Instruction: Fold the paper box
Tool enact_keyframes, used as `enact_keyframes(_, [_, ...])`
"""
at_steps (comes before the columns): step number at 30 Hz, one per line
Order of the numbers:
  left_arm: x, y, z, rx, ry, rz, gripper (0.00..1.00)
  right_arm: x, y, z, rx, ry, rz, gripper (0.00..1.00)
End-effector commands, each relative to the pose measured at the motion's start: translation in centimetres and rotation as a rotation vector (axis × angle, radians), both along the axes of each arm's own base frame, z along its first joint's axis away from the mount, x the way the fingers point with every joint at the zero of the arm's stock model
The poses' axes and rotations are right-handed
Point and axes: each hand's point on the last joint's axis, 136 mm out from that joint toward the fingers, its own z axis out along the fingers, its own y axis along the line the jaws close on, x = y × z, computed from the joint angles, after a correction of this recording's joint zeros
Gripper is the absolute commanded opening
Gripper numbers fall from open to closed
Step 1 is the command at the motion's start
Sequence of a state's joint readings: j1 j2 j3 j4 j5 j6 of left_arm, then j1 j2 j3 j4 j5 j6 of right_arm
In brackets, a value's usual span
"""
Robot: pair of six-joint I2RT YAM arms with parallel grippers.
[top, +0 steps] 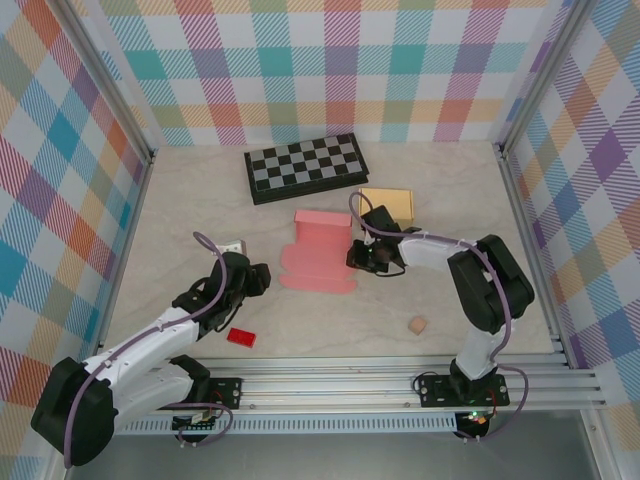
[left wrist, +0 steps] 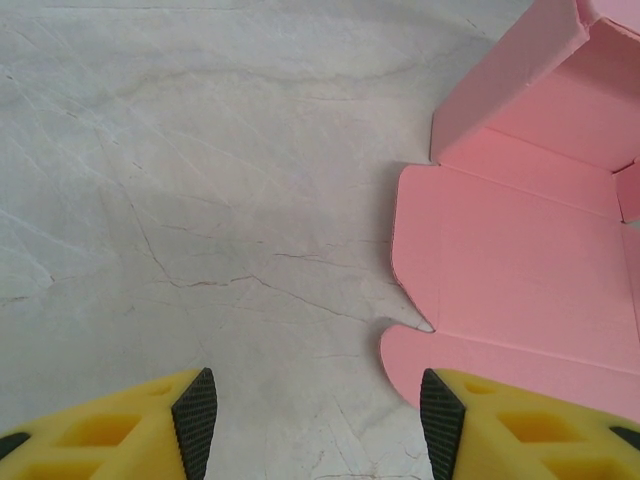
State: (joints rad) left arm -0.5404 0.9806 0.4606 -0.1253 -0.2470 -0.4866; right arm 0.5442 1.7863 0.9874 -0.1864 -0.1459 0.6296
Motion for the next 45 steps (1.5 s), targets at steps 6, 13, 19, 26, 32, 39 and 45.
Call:
enact_keyframes(6, [0.7,0.8,0.9,0.012,-0.031,0.044,0.59,0.0,-0.6,2.0,-0.084,-0.067,0.120,0.00])
enact_keyframes(13, [1.0,1.6,4.9,0.015,-0.108,0.080,0.61,0.7,-3.6,10.3,-0.343,-0.205,0.333,0.00])
enact_keyframes(19, [-0.2,2.8,9.3,0.023,-0.101,0.110,0.61,0.7,-7.4,16.9,-0.608,-0.272,0.473,0.00])
enact_keyframes(26, [-2.5,4.0,13.4,0.006,-0.145,0.088,0.62,1.0,-12.1,25.5,-1.220,-0.455,0.703,0.00])
enact_keyframes(32, [-4.8,5.4,14.6,0.013,-0.180,0.082,0.63,0.2,-12.4,28.5,-1.683,-0.501,1.016,0.00])
enact_keyframes(39, [-7.1,6.8,14.5,0.023,-0.189,0.074,0.64,-1.6,-11.2,25.7,-1.862,-0.372,1.387,0.00])
enact_keyframes(45, [-8.1,7.5,14.8,0.023,-0.219,0.073,0.65,-2.3,-8.5,22.0,-1.908,-0.268,1.570,0.00])
